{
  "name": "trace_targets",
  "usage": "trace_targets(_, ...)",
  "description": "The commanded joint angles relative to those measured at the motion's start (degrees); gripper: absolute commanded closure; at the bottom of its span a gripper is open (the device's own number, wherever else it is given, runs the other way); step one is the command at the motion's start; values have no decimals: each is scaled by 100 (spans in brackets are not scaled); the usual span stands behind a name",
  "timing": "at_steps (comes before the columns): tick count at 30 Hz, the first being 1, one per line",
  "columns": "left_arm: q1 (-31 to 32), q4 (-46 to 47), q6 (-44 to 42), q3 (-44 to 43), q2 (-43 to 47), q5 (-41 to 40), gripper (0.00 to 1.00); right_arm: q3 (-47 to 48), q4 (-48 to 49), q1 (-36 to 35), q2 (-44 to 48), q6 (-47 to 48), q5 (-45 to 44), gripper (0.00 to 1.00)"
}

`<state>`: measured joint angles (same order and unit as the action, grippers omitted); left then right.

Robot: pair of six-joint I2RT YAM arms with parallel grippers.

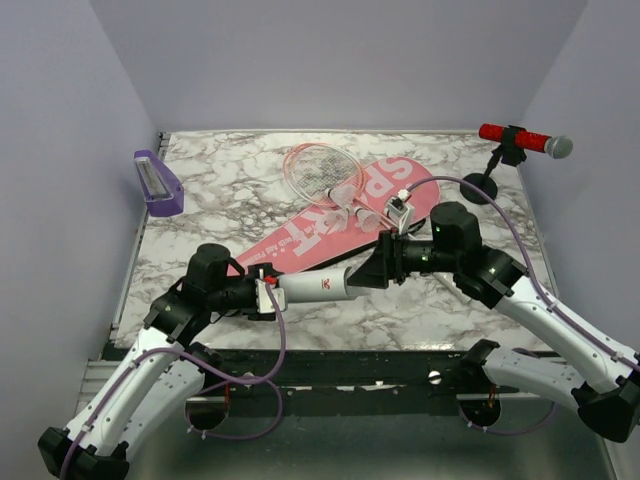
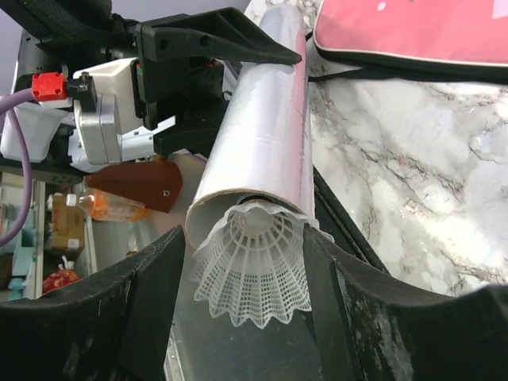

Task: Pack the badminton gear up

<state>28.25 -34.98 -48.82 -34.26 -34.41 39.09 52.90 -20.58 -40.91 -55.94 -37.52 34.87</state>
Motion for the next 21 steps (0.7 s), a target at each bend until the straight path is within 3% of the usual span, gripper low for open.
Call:
trace_targets(1, 31, 378, 416, -54, 58, 336, 49, 114, -7, -14, 215, 7, -357, 30)
trace_targets(10, 31, 369, 680, 7, 198, 292, 49, 589, -886, -23, 725, 306, -1148, 29)
trace_targets(21, 31, 396, 970, -46, 312, 371, 50, 572, -1088, -14, 1085, 280, -1975, 29)
